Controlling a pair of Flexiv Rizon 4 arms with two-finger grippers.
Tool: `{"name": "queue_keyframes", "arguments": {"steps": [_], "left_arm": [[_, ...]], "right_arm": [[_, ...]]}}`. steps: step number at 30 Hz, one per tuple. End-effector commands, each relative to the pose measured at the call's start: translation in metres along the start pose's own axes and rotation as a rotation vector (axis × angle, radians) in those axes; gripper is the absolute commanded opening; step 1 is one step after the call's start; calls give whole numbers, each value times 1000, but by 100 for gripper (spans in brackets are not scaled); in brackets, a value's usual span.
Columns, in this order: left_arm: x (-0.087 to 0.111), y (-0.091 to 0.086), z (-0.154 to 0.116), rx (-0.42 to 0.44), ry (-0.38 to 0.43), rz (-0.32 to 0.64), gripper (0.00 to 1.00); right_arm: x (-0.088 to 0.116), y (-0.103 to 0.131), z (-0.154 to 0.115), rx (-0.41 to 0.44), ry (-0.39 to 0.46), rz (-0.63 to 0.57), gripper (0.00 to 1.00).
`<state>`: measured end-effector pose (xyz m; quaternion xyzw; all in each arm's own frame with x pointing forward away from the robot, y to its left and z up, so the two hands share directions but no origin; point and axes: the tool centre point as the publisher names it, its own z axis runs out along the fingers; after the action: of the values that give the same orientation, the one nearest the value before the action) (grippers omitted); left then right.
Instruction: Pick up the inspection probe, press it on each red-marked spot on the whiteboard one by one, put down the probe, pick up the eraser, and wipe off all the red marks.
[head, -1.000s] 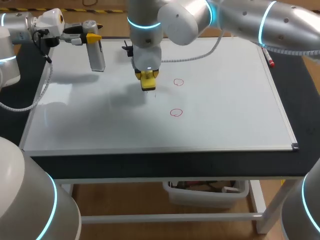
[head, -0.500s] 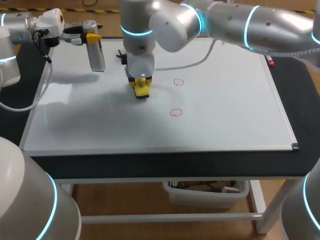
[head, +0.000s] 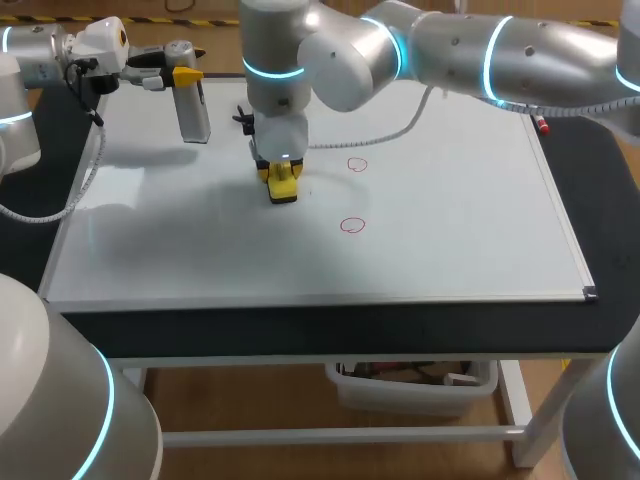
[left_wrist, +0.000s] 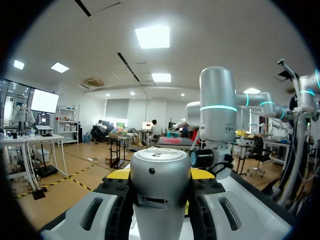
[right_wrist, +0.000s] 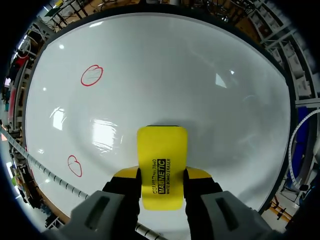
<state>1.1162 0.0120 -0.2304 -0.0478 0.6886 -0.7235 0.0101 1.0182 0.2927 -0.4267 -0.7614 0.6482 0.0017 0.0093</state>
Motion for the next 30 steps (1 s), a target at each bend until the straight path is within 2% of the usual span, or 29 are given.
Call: {"name": "queue_keyframes", "arguments": {"steps": [1, 18, 25, 30], "left_arm": [[1, -1, 0, 0, 0, 0, 0], [1, -1, 0, 0, 0, 0, 0], [1, -1, 0, 0, 0, 0, 0], [1, -1, 0, 0, 0, 0, 0]], "right_arm": [[8, 1, 3, -2, 8, 10, 0], [41, 12, 9, -21, 41, 75, 0], [48, 12, 5, -13, 48, 90, 0], [54, 11, -7, -13, 53, 98, 0]]}}
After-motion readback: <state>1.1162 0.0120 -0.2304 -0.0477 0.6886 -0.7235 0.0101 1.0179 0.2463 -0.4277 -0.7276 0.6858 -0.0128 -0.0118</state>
